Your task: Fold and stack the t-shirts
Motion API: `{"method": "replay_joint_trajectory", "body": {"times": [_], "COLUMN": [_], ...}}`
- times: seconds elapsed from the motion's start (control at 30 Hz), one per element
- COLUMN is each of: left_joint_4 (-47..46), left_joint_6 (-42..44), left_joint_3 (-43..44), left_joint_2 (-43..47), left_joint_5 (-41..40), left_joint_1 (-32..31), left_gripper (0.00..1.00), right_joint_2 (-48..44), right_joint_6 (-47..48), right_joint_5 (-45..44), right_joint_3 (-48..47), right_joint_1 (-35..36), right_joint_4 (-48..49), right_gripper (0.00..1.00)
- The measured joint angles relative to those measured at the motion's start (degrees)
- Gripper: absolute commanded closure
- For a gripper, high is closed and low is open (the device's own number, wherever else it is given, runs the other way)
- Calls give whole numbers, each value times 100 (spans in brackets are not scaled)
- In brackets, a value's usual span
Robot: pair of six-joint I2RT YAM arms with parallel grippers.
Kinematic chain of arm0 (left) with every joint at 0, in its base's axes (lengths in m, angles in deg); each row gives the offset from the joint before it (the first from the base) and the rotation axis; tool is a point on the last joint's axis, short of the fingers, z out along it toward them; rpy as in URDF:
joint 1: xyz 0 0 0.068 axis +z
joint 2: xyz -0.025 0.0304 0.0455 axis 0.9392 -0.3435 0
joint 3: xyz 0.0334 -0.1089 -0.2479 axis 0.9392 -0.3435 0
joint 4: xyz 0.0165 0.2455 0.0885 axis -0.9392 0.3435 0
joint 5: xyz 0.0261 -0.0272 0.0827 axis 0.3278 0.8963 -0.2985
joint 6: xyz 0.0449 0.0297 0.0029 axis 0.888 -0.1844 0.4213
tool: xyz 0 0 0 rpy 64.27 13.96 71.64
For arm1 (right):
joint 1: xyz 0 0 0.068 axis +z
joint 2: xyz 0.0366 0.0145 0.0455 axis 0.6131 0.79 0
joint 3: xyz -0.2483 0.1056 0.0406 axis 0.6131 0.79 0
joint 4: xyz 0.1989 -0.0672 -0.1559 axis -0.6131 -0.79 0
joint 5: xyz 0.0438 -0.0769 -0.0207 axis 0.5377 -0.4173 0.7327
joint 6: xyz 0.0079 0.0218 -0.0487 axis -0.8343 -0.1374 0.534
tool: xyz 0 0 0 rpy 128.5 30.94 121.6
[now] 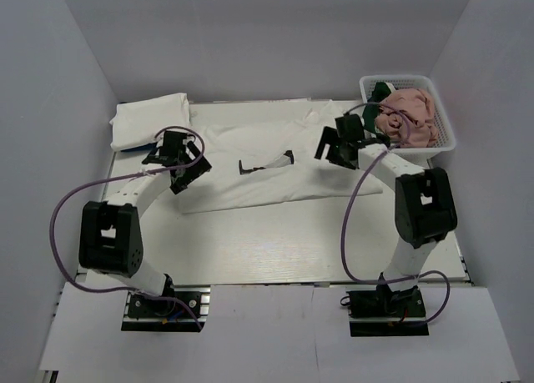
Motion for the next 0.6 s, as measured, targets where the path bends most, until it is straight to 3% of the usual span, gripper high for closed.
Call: {"method": "replay_joint_trajectory", "body": {"times": [0.17, 0.4, 0.6], "left_joint_4": [-352, -756, -756], "left_joint_6": [133, 205, 81], "left_joint_3": [-302, -669, -1351], "left_joint_2": [-638, -654, 11], "left_joint_5": [540, 807, 671], "left_joint_1": [-24, -24, -24], "left_gripper": [0, 0, 0], "right_joint_2": [-306, -402, -2149], "right_joint_6": [-2, 13, -267], "right_joint_5": [-101, 136, 654], "right_joint_3": [1088, 1563, 3523], "right_joint_1": [-444, -680, -662], "right_joint_4": [7, 579, 994], "right_gripper": [9, 9, 9]}}
